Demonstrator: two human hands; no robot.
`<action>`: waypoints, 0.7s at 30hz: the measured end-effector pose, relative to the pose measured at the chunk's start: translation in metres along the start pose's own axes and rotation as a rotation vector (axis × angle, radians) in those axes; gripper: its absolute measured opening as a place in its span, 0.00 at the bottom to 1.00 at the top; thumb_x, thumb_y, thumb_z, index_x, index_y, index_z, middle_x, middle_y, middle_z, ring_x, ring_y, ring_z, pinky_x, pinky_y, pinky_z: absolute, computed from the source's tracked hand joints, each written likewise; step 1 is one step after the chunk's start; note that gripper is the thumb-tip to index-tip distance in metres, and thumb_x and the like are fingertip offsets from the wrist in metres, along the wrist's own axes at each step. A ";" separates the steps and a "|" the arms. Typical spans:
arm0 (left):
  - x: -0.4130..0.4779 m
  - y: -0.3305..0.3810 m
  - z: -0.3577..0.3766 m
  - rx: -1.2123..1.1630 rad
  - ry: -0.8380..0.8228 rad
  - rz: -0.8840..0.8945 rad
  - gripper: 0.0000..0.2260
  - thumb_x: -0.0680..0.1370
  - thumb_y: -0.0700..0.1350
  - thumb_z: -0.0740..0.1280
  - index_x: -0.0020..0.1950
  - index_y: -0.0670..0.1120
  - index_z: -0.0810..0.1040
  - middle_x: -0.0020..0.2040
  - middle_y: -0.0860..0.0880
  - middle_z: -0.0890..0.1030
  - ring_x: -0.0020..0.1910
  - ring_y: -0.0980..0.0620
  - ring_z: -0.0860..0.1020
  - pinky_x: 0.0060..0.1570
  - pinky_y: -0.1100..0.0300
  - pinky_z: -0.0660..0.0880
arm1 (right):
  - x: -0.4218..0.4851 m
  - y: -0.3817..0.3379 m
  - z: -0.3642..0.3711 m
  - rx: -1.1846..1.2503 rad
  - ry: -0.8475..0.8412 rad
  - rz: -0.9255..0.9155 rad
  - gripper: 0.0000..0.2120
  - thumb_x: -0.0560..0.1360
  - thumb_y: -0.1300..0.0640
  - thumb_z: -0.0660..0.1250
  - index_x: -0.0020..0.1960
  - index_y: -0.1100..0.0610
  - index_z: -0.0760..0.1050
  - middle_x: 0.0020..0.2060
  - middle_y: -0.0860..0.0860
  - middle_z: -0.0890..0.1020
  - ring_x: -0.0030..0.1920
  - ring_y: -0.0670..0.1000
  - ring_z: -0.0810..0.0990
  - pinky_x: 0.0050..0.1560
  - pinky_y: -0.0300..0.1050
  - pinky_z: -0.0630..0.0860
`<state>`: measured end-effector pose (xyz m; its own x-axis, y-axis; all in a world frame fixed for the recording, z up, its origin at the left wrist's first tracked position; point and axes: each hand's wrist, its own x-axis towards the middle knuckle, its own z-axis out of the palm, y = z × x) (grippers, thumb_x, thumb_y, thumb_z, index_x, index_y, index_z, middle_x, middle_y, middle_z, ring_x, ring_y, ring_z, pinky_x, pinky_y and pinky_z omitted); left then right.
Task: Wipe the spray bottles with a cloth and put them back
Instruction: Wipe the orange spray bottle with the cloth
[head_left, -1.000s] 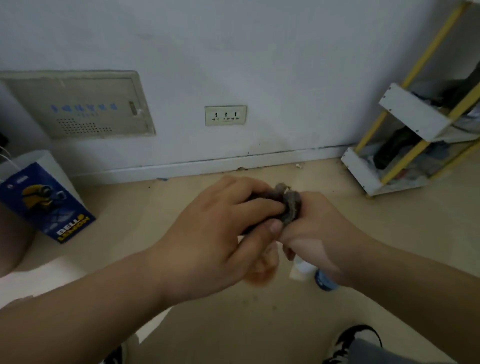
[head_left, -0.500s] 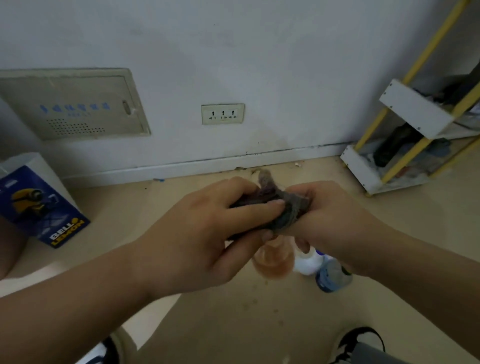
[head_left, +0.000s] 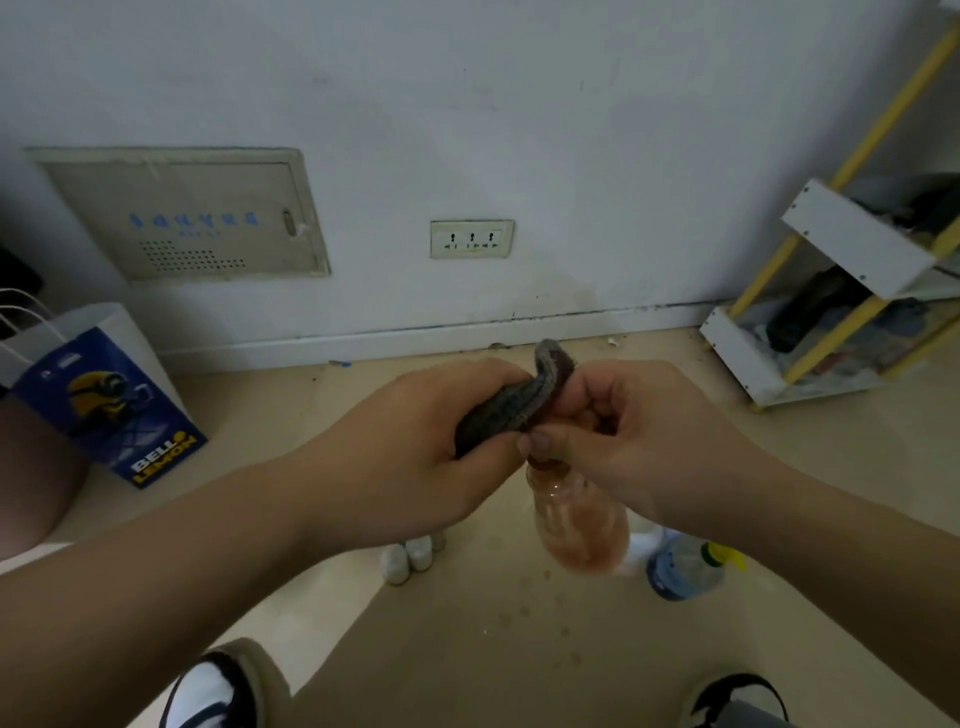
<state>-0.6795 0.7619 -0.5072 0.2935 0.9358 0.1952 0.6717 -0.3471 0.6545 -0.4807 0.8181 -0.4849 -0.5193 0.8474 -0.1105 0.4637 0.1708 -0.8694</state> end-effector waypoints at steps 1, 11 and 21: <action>0.000 -0.001 -0.002 -0.006 -0.025 -0.008 0.10 0.81 0.48 0.69 0.62 0.55 0.78 0.47 0.58 0.80 0.44 0.59 0.78 0.42 0.66 0.71 | 0.000 0.001 0.001 0.021 -0.009 0.010 0.04 0.73 0.64 0.77 0.44 0.61 0.82 0.30 0.51 0.84 0.29 0.43 0.82 0.32 0.32 0.75; 0.001 0.001 -0.010 -0.065 0.095 -0.114 0.11 0.80 0.41 0.68 0.59 0.55 0.78 0.38 0.63 0.78 0.37 0.63 0.79 0.35 0.72 0.69 | 0.010 0.006 0.002 0.228 -0.073 0.085 0.14 0.71 0.69 0.76 0.53 0.56 0.81 0.43 0.52 0.88 0.39 0.47 0.85 0.35 0.37 0.78; 0.001 0.002 -0.020 -0.305 0.250 -0.238 0.10 0.80 0.43 0.69 0.58 0.56 0.79 0.42 0.57 0.84 0.40 0.58 0.83 0.39 0.64 0.79 | 0.011 0.006 0.011 -0.231 -0.043 -0.159 0.03 0.77 0.48 0.71 0.45 0.43 0.79 0.39 0.31 0.78 0.42 0.35 0.76 0.41 0.28 0.69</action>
<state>-0.6913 0.7636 -0.4909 -0.0432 0.9862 0.1596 0.4589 -0.1223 0.8800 -0.4909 0.8227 -0.4965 -0.6263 0.7796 -0.0057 0.5228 0.4145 -0.7449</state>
